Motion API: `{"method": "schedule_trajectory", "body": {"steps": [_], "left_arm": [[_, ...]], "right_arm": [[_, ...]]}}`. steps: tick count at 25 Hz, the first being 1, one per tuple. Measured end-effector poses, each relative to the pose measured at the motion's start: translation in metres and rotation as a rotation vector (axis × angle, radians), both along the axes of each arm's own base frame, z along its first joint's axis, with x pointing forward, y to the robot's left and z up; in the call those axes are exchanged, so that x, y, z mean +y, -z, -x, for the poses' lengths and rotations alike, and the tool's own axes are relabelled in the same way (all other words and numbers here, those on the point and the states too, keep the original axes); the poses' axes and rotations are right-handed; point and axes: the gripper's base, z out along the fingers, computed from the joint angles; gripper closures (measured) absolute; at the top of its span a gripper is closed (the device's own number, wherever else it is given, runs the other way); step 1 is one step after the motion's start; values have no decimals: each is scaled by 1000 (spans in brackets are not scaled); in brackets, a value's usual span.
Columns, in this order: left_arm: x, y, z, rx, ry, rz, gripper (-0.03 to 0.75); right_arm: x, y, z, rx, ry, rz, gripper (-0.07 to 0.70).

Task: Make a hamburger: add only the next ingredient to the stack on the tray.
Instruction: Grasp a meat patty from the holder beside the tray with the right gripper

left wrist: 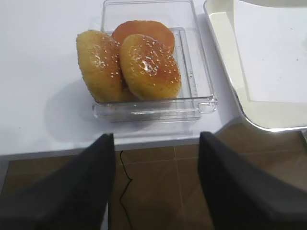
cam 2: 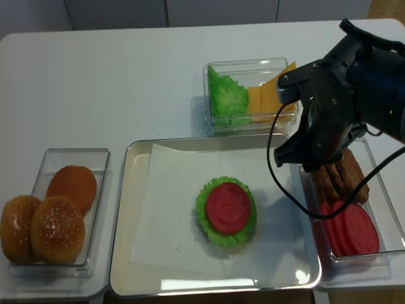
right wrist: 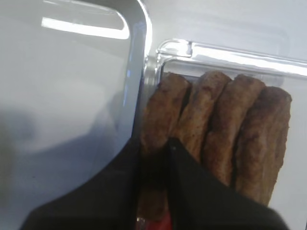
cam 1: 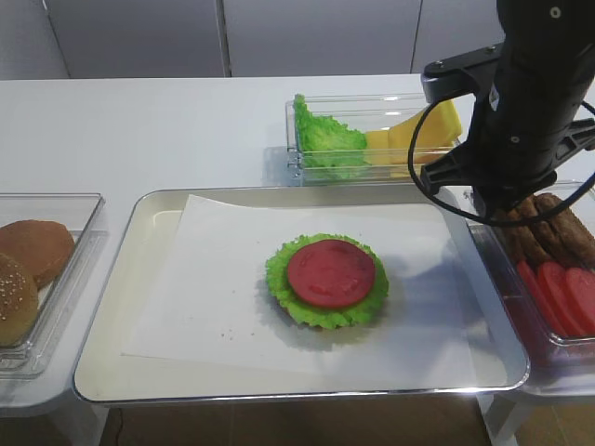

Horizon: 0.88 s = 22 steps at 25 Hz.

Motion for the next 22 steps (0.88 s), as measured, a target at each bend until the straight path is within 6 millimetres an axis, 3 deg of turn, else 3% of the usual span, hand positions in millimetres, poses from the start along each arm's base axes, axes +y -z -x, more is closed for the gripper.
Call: {"method": "schedule_trajectory", "body": {"steps": [9,22], "left_arm": [[0,0,0,0,0,0,307],[0,0,0,0,0,0,307]], "right_arm": [[-1,-2,1,-1,4,0,500],[-12,-49,24,-105,15,-58,505]]}}
